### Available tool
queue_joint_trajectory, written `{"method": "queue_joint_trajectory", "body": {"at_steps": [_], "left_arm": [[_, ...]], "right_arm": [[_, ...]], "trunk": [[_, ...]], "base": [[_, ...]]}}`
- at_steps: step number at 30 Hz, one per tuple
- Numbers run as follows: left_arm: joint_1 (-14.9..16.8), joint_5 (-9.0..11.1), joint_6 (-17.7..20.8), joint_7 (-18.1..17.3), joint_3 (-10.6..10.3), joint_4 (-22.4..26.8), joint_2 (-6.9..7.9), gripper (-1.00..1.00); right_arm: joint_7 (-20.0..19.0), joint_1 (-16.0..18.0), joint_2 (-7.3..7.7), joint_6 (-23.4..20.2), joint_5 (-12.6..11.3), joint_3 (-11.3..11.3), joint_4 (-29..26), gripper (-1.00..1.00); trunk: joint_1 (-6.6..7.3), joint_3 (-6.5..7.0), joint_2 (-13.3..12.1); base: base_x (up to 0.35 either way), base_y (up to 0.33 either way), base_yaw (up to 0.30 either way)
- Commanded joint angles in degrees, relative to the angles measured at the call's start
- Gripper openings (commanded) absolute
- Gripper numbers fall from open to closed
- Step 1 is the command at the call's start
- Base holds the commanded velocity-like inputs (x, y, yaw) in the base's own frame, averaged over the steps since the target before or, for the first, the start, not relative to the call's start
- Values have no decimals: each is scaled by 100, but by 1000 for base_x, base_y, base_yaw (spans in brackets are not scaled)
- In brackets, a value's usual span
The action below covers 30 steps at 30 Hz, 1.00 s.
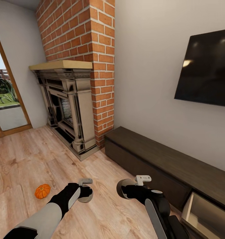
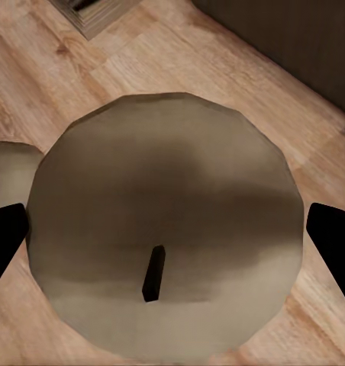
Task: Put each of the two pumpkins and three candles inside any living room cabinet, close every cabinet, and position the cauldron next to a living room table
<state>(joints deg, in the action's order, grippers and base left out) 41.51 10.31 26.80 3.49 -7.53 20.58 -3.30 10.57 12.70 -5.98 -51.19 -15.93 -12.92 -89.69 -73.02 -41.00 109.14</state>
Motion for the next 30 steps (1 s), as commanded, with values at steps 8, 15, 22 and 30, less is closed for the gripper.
{"method": "queue_joint_trajectory", "body": {"at_steps": [8,15,22,30], "left_arm": [[-2,59,27,37,-47,8,5,-100],[0,59,27,37,-47,7,5,-100],[-2,59,27,38,-52,7,5,-100],[-2,59,27,38,-47,7,5,-100]], "right_arm": [[59,5,0,-15,-59,-7,-5,-100],[59,5,0,-14,-59,-8,-3,-100],[59,5,0,-14,-62,-8,-2,-100],[41,4,0,-14,-93,-10,-5,-100]], "trunk": [[177,210,-320],[331,398,-601],[484,585,-881],[660,742,-1202]], "base": [[0,0,-4],[-138,0,0],[-321,0,0],[-137,0,0]]}}
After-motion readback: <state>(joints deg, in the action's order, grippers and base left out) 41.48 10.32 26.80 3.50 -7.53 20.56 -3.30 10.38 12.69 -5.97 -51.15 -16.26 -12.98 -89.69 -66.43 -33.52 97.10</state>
